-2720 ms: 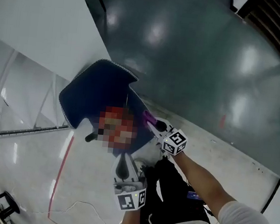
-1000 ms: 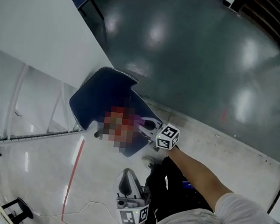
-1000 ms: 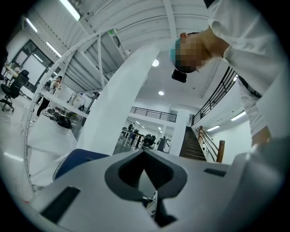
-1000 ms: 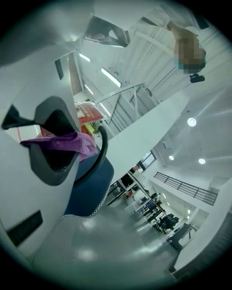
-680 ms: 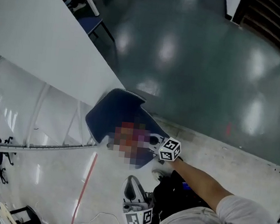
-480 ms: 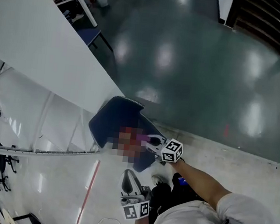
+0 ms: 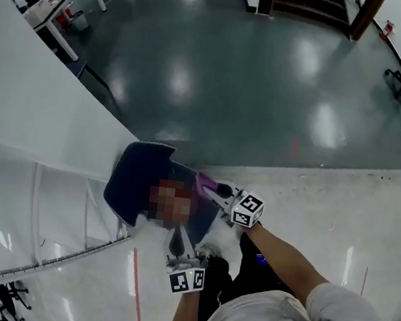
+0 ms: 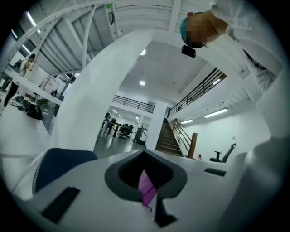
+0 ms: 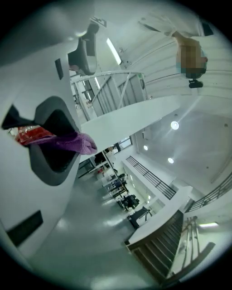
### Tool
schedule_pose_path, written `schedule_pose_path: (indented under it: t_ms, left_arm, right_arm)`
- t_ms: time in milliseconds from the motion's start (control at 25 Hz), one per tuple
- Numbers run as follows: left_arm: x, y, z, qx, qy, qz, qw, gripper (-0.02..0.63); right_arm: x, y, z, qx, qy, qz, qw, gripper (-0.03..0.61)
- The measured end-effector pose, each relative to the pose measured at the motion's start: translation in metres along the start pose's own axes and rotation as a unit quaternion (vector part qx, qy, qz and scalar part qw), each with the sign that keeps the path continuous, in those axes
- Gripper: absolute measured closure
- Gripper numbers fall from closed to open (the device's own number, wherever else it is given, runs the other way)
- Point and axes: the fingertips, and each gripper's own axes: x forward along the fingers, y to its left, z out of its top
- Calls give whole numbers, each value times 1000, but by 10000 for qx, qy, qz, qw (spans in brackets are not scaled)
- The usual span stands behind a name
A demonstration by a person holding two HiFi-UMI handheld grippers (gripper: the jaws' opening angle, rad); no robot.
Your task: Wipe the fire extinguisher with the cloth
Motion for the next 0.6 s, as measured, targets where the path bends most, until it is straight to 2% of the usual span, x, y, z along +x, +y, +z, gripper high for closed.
schedule_pose_path:
  t_ms: [120,240,440,600]
  left_arm:
    - [11,-4,-17,162,175,-324,9992,607]
    - [9,-6,-42,153,471,-445,9978,607]
    - [6,12,-93,144,720,-295,9969,607]
    - [10,30,-141,-10,588,-375,9976,607]
  right_arm:
    - [-15,-7,-14,-1,-56,-554,9984,523]
    - [-35,-8,-45,184,4,-966,9952,523]
    - [-35,-40,-119,261,150,-1134,9931,522]
    - [-11,-86,-198,318,369,-1090,9928,522]
